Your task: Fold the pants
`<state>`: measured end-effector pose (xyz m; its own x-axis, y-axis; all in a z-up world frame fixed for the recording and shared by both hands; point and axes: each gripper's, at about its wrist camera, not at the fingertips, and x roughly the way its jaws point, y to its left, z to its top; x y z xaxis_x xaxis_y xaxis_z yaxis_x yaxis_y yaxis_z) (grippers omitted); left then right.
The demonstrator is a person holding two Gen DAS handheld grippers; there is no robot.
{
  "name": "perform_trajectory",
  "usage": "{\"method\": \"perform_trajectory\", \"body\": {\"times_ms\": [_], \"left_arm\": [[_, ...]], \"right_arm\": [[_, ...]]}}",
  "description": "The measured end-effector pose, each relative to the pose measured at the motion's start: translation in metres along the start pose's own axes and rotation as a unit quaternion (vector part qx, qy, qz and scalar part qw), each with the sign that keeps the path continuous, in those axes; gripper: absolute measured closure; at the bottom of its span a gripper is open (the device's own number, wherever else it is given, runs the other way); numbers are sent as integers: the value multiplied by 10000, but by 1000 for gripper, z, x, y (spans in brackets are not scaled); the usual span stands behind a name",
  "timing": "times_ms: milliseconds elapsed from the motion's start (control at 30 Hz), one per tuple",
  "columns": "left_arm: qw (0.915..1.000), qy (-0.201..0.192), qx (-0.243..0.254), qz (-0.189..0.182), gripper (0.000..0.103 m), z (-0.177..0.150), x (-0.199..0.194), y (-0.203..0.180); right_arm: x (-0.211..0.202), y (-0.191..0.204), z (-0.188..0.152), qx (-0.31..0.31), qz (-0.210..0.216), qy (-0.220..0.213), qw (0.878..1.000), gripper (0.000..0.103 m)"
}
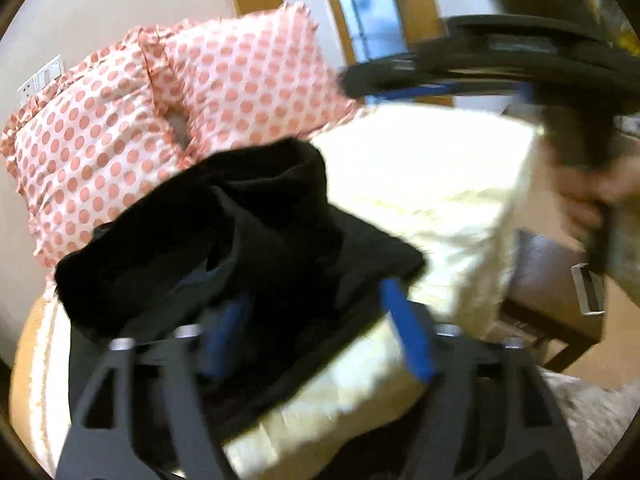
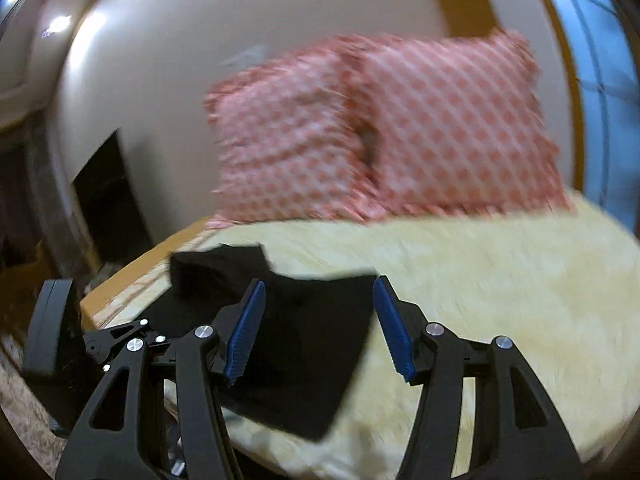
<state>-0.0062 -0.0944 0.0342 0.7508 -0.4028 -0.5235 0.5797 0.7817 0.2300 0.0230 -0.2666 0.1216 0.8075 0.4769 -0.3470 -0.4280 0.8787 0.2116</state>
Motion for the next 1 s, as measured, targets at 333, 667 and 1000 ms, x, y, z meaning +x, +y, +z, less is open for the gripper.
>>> {"method": "perform_trajectory", "body": {"times_ms": [333,667,1000], "left_arm": [[9681,-214,-2159,1254,16,-59,-56,106],[9576,-598,-2584,1125,7,-83,-74,107],[9631,-609,-2439,967,6,-81,-65,109]], "right_arm": [[95,138,13,-2336,664,473,9689,31],[192,197,-12,-3173,-298,1159,9408,79],[167,72,65,-676,-700,738,9925,92]]}}
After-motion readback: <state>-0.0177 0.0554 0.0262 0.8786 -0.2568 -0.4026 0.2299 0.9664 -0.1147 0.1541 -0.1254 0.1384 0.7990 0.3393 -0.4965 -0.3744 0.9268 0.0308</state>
